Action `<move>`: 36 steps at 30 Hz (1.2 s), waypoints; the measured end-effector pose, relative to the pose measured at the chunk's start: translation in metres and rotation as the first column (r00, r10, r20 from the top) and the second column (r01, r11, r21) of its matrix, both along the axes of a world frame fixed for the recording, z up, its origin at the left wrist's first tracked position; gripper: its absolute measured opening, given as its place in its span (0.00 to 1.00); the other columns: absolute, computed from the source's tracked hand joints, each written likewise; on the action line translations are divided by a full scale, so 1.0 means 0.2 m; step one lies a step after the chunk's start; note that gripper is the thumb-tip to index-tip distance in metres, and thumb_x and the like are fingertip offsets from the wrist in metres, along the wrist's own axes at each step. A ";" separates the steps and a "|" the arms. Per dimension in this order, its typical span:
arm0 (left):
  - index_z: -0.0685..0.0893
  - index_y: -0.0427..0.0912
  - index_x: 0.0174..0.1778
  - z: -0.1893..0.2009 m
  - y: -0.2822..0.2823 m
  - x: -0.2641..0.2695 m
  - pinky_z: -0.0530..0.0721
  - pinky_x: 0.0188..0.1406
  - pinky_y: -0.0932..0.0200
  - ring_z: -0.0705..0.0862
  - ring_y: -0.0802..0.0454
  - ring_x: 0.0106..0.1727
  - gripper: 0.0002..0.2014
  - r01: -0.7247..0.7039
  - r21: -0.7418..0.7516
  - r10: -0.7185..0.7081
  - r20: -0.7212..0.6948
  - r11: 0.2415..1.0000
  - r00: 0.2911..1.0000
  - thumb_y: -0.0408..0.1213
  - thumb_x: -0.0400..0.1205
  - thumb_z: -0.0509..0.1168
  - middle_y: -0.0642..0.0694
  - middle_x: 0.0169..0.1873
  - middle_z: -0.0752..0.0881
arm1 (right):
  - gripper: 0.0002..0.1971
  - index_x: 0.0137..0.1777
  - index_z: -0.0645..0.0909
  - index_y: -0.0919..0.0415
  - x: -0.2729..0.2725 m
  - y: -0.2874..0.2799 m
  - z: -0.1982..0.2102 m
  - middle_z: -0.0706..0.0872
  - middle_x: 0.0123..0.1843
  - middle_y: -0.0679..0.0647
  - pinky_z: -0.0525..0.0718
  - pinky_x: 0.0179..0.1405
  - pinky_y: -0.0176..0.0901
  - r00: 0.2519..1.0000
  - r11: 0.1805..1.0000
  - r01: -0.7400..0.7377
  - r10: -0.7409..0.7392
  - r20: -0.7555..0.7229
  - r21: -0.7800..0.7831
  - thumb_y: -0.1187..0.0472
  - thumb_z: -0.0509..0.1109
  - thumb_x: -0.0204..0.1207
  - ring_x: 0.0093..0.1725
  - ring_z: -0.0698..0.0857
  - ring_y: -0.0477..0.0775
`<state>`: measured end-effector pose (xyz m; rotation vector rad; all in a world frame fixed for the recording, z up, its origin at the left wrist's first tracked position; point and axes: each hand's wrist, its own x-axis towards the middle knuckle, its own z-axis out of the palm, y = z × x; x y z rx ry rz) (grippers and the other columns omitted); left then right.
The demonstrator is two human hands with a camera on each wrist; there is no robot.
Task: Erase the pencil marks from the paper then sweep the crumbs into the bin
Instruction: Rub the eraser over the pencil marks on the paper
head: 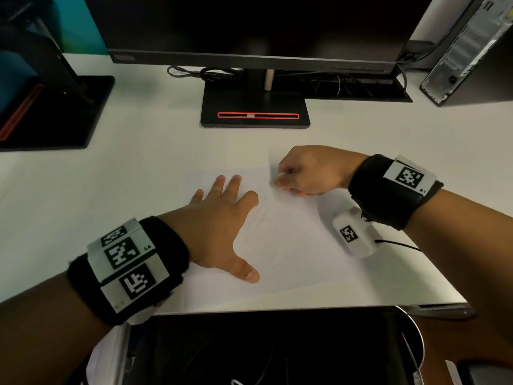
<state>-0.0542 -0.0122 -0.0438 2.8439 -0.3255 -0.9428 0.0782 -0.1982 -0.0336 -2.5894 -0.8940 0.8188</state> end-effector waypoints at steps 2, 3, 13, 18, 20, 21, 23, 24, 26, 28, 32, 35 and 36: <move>0.44 0.53 0.84 0.00 0.00 0.00 0.43 0.84 0.32 0.28 0.40 0.85 0.65 0.001 -0.002 -0.001 0.004 1.000 1.000 0.76 0.60 0.73 0.45 0.86 0.29 | 0.21 0.36 0.82 0.64 -0.02 0.00 -0.01 0.84 0.30 0.55 0.80 0.30 0.46 0.999 0.999 -0.043 0.043 -0.015 -0.012 0.49 0.66 0.84 0.25 0.76 0.51; 0.44 0.53 0.84 -0.01 0.00 0.00 0.43 0.84 0.32 0.28 0.40 0.85 0.65 0.004 0.001 -0.004 0.004 1.000 1.000 0.77 0.60 0.73 0.45 0.86 0.29 | 0.20 0.36 0.82 0.63 -0.02 -0.01 -0.01 0.83 0.29 0.54 0.79 0.29 0.44 0.999 1.000 -0.031 0.030 -0.036 -0.004 0.49 0.66 0.84 0.24 0.75 0.51; 0.41 0.55 0.84 -0.01 0.01 0.00 0.43 0.84 0.33 0.27 0.40 0.85 0.66 0.003 0.005 -0.003 0.001 1.000 1.000 0.77 0.60 0.73 0.46 0.85 0.28 | 0.22 0.37 0.81 0.68 0.00 -0.08 0.00 0.82 0.28 0.54 0.77 0.29 0.45 0.998 0.999 0.032 -0.031 -0.048 0.011 0.49 0.67 0.83 0.24 0.74 0.51; 0.43 0.55 0.84 -0.01 0.01 0.01 0.43 0.83 0.32 0.27 0.40 0.85 0.66 0.002 -0.006 -0.002 0.002 1.000 1.000 0.77 0.60 0.73 0.45 0.85 0.29 | 0.20 0.34 0.80 0.60 -0.09 -0.05 -0.02 0.83 0.28 0.50 0.80 0.32 0.46 0.996 0.996 -0.085 0.084 -0.035 -0.016 0.47 0.66 0.83 0.25 0.76 0.51; 0.43 0.55 0.84 -0.02 0.01 0.00 0.43 0.83 0.33 0.27 0.40 0.85 0.66 0.001 -0.002 -0.001 0.003 1.000 1.000 0.78 0.59 0.73 0.45 0.85 0.29 | 0.21 0.35 0.81 0.61 -0.07 -0.06 -0.01 0.84 0.28 0.53 0.80 0.33 0.47 0.999 0.999 -0.044 0.044 -0.025 0.002 0.47 0.66 0.84 0.25 0.76 0.50; 0.42 0.55 0.84 -0.02 0.01 0.00 0.43 0.83 0.33 0.27 0.40 0.85 0.66 0.000 0.002 0.000 0.004 1.000 1.000 0.77 0.59 0.73 0.46 0.85 0.29 | 0.21 0.36 0.82 0.62 -0.07 -0.06 0.00 0.85 0.30 0.56 0.82 0.34 0.49 1.000 1.000 -0.030 0.030 0.001 0.002 0.47 0.66 0.84 0.26 0.77 0.51; 0.43 0.55 0.84 -0.02 0.01 0.00 0.43 0.84 0.32 0.28 0.40 0.85 0.66 -0.003 0.002 0.003 0.005 1.000 1.000 0.77 0.59 0.73 0.46 0.86 0.29 | 0.21 0.37 0.82 0.62 -0.08 -0.04 0.00 0.87 0.32 0.57 0.85 0.37 0.52 0.997 0.997 -0.070 0.070 0.009 -0.021 0.46 0.65 0.83 0.28 0.78 0.51; 0.44 0.55 0.84 -0.02 0.01 0.00 0.44 0.84 0.32 0.28 0.40 0.85 0.66 -0.004 -0.003 0.004 0.007 1.000 1.000 0.77 0.59 0.73 0.46 0.86 0.30 | 0.21 0.37 0.82 0.62 -0.10 -0.03 0.00 0.86 0.31 0.56 0.85 0.36 0.52 0.993 0.993 -0.116 0.115 -0.017 -0.039 0.45 0.65 0.83 0.28 0.79 0.51; 0.44 0.55 0.84 -0.02 0.01 0.00 0.44 0.84 0.32 0.28 0.40 0.85 0.65 -0.005 -0.009 0.005 0.009 1.000 1.000 0.77 0.59 0.73 0.46 0.86 0.30 | 0.20 0.38 0.82 0.61 -0.12 -0.02 0.00 0.84 0.29 0.52 0.83 0.34 0.48 0.986 0.987 -0.155 0.151 -0.074 -0.050 0.47 0.66 0.84 0.26 0.78 0.51; 0.43 0.55 0.84 -0.02 0.01 0.00 0.43 0.84 0.32 0.27 0.40 0.85 0.66 -0.003 -0.005 0.003 0.009 1.000 1.000 0.77 0.60 0.73 0.46 0.85 0.29 | 0.20 0.35 0.82 0.60 -0.09 -0.04 0.01 0.84 0.28 0.51 0.82 0.34 0.47 0.993 0.993 -0.110 0.108 -0.053 -0.038 0.47 0.66 0.84 0.25 0.77 0.50; 0.44 0.55 0.84 -0.02 0.01 0.00 0.44 0.84 0.32 0.28 0.40 0.85 0.65 -0.008 -0.014 0.008 0.011 1.000 1.000 0.77 0.60 0.74 0.46 0.86 0.30 | 0.19 0.38 0.83 0.60 -0.11 -0.02 0.00 0.87 0.30 0.52 0.84 0.36 0.49 0.986 0.987 -0.155 0.151 -0.067 -0.051 0.47 0.66 0.83 0.28 0.80 0.52; 0.44 0.54 0.84 -0.02 0.01 0.00 0.44 0.84 0.32 0.28 0.40 0.85 0.65 0.001 -0.004 -0.001 0.012 1.000 1.000 0.77 0.59 0.73 0.46 0.86 0.30 | 0.19 0.40 0.84 0.64 -0.11 -0.02 0.01 0.84 0.29 0.51 0.80 0.29 0.42 0.984 0.988 -0.141 0.134 -0.115 -0.055 0.48 0.68 0.84 0.25 0.77 0.50; 0.43 0.54 0.84 -0.02 0.01 0.00 0.44 0.84 0.32 0.28 0.40 0.85 0.66 0.003 0.001 -0.003 0.015 1.000 1.000 0.77 0.59 0.73 0.46 0.86 0.29 | 0.20 0.39 0.83 0.64 -0.08 -0.03 0.02 0.84 0.28 0.51 0.80 0.29 0.42 0.991 0.993 -0.107 0.102 -0.088 -0.050 0.48 0.68 0.84 0.25 0.76 0.50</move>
